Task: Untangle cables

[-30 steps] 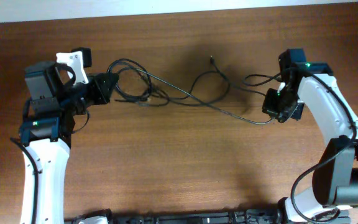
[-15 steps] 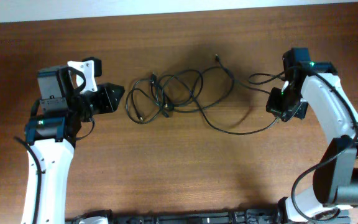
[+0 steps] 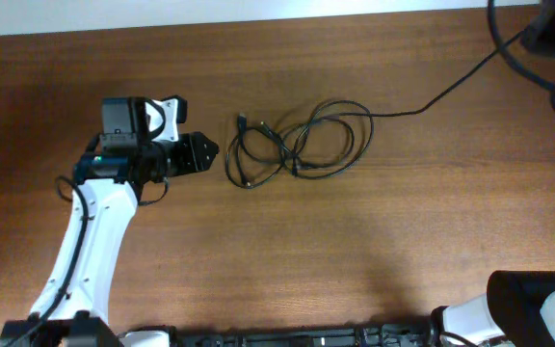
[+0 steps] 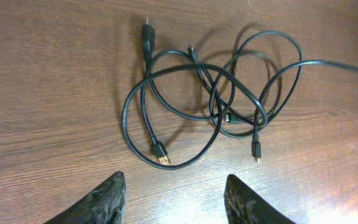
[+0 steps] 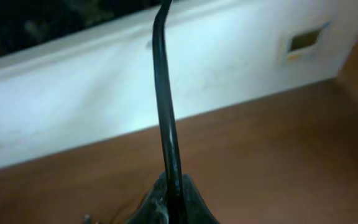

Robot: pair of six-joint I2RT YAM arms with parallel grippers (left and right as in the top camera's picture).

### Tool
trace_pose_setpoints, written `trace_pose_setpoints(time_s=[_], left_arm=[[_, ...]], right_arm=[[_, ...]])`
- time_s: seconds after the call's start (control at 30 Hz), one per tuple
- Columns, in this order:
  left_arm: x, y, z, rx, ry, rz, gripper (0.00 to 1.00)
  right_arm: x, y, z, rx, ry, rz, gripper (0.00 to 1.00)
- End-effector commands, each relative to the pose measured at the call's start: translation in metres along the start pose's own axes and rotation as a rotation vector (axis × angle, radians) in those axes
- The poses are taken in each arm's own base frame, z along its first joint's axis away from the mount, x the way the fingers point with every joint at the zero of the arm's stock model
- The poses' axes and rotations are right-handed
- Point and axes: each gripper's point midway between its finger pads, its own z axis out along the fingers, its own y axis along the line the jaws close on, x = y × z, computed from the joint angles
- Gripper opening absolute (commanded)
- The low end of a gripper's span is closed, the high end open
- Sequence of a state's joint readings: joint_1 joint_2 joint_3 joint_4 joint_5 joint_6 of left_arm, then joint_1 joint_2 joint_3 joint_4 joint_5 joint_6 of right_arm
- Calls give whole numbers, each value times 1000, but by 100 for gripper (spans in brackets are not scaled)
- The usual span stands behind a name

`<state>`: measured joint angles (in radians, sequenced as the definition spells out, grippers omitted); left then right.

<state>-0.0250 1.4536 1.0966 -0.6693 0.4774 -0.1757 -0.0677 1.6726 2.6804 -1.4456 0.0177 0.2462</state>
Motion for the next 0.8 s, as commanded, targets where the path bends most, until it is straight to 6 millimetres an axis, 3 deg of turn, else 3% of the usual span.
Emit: trace_pose_setpoints(time_s=[0.0, 0.1, 0.17, 0.23, 0.3, 0.47, 0.57, 0.73, 0.77], left_arm=[[7, -4, 10, 3, 38, 20, 53], [10, -9, 13, 10, 49, 32, 53], [12, -12, 14, 12, 54, 42, 54], [12, -14, 15, 14, 57, 45, 54], [12, -14, 15, 14, 57, 45, 54], [13, -14, 15, 15, 58, 45, 54], [13, -14, 15, 15, 60, 44, 54], [17, -13, 15, 11, 75, 36, 54], [17, -13, 15, 11, 75, 36, 54]], right_arm=[[-27, -39, -7, 229, -123, 1, 4], [-37, -89, -29, 544, -203, 34, 4], [-39, -122, -56, 781, -270, 94, 4], [-41, -139, -78, 936, -322, 124, 4], [-37, -143, -78, 945, -327, 161, 4], [-5, -154, -45, 947, -183, 191, 4], [32, -171, 0, 969, 15, 144, 4], [96, -216, 49, 1018, 253, 167, 4], [108, -215, 62, 945, 297, 215, 12]])
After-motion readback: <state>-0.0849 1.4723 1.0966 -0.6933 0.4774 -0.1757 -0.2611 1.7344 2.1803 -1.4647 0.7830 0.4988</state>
